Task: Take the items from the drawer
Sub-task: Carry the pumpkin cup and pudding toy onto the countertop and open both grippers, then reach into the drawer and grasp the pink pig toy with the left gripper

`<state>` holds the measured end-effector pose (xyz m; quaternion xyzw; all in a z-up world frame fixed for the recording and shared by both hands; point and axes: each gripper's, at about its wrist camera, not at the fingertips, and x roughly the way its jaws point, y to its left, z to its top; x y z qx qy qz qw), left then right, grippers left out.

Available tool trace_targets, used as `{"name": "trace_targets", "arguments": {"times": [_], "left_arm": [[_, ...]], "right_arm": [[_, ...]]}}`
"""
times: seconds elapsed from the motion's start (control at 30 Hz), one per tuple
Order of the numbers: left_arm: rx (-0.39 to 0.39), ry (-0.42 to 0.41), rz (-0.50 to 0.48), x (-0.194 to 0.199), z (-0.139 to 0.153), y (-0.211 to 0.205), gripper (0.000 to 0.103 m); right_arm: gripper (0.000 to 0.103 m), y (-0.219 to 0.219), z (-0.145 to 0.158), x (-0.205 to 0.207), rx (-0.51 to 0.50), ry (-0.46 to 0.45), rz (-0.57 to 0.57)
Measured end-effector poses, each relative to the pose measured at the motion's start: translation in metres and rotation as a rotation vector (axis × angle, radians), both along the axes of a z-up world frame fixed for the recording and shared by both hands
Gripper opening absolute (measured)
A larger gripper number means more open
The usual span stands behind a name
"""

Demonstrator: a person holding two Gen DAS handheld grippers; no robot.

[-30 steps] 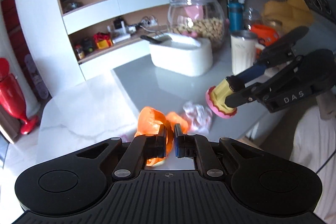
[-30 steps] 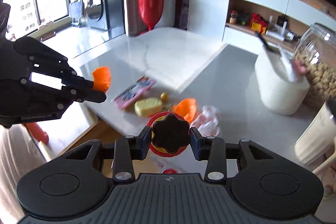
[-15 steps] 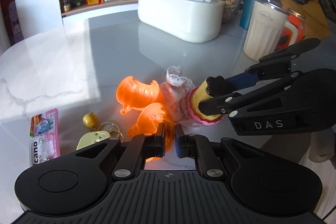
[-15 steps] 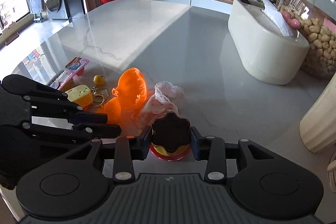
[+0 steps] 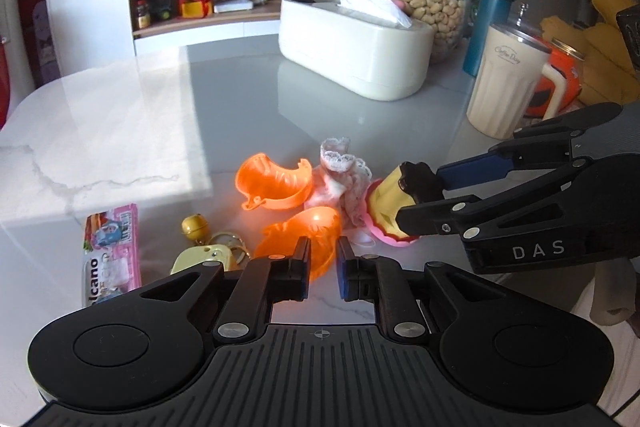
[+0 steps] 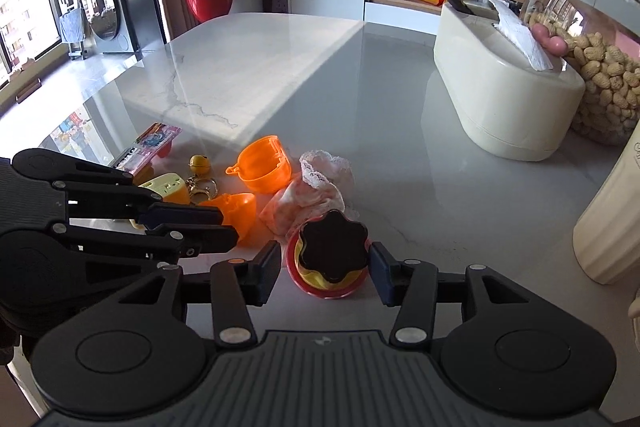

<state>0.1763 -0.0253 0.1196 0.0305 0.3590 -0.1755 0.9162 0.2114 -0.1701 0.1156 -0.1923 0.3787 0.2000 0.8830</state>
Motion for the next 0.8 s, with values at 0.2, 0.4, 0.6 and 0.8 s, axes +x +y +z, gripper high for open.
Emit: {"name": "trace_targets", "arguments": {"times": [0.2,0.4,0.6,0.8], "left_arm": [[0.029,-0.038,-0.011,-0.033,0.017,0.017,0.016],[0.159,0.064,-0.094,-0.070,0.011,0.046,0.016],[0.302,0.374,-0.161,-0.084,-0.056,0.078,0.017],[0.319,0.594,-0.172,-0.070,-0.111,0.099,0.017]], "right_arm": [[0.050,-0.002,0.014,-0.025,0.003,-0.019,0.026],[0.057,-0.022,0.023,-0.057,0.022,0.017,0.074],[0.059,-0.035,-0.026,-0.074,-0.028,0.191,0.107],[0.059,-0.032,-0.097,-0.076,-0.080,0.369,0.076]]}}
